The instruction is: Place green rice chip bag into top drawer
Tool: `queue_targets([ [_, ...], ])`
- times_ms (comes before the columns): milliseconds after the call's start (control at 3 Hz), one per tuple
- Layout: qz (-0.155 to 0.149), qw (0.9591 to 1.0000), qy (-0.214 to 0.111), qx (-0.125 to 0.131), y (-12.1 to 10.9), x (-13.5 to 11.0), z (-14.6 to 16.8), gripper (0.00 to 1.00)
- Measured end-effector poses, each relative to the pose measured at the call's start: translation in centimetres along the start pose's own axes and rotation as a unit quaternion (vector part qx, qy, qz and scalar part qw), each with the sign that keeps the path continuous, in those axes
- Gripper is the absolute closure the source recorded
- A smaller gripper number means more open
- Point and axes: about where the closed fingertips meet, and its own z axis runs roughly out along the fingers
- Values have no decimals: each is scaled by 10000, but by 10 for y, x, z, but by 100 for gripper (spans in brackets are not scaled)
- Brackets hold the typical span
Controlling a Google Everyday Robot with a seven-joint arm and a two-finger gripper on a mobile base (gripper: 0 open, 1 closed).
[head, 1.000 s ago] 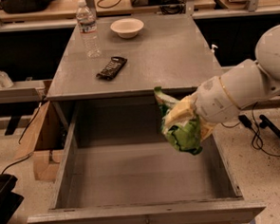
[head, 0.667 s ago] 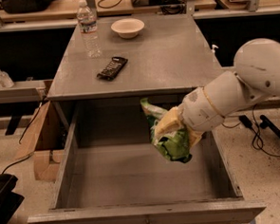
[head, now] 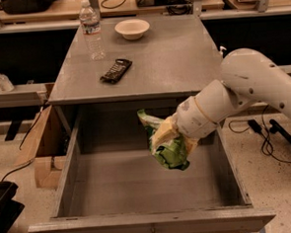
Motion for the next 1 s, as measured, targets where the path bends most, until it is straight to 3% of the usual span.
queue_targets([
  [1000, -19, 10000, -50, -9, -1, -1, 5, 4],
])
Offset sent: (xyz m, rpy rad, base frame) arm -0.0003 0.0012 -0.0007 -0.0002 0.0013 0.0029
